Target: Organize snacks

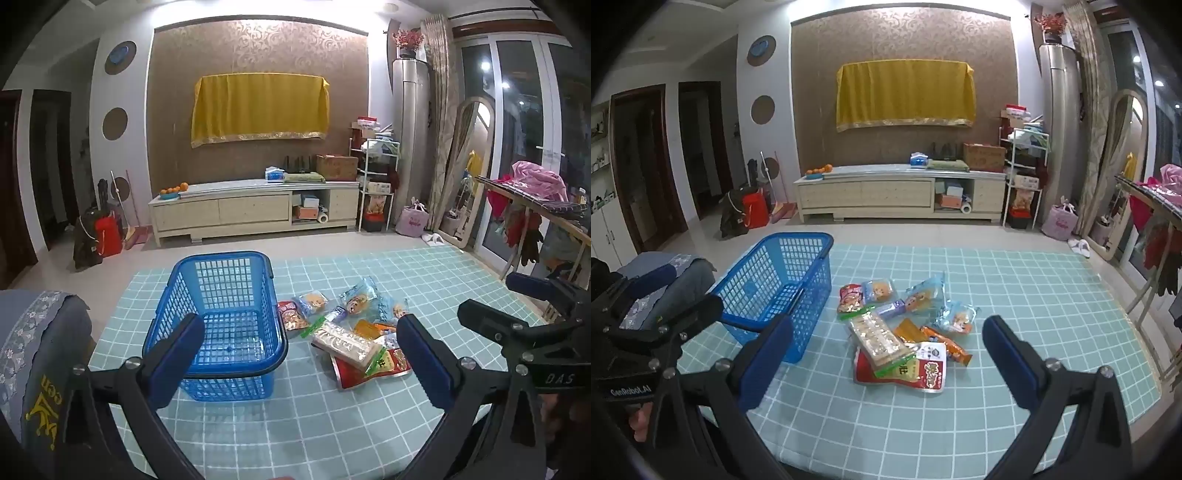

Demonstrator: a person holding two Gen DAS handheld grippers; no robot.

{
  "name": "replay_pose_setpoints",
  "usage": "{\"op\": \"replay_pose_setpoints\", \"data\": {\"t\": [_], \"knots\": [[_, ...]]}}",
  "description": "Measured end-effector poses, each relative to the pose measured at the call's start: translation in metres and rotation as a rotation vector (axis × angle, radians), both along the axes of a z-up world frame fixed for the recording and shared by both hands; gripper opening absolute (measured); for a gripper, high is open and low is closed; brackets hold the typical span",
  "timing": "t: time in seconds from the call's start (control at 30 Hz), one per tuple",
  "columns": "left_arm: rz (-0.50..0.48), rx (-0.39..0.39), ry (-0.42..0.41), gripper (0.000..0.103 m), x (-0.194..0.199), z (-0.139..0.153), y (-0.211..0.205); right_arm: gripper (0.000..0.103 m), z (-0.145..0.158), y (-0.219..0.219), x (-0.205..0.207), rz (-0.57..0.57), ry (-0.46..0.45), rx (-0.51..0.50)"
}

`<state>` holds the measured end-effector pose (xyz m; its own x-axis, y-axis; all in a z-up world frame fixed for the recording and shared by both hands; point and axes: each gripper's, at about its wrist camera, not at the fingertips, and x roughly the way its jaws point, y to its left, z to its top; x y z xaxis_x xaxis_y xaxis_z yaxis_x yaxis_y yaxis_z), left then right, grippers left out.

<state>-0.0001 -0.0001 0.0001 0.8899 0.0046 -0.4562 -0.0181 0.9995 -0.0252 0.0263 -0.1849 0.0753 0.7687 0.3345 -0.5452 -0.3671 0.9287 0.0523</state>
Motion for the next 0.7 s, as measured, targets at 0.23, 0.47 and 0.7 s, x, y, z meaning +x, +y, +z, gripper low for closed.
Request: {"op": "replay_pose_setpoints", "data": {"t": [0.23, 0.47, 0.7], "knots": [[0.005, -0.006, -0.003, 0.103, -0.004, -0.007, -0.005, 0.103, 0.004, 0.001, -0.003, -0.01, -0.02, 0.0], [0.006, -0.015, 0.013, 0.103, 0.003, -0.001, 0.003, 0.103, -0.013, 0.016, -0.003, 0.007, -0.008, -0.001], [0.012, -0.027, 0.022, 0.103, 0.001, -0.001, 0.006, 0.103, -0.001, 0.011, 0.003, 0.026, 0.015, 0.007]]}}
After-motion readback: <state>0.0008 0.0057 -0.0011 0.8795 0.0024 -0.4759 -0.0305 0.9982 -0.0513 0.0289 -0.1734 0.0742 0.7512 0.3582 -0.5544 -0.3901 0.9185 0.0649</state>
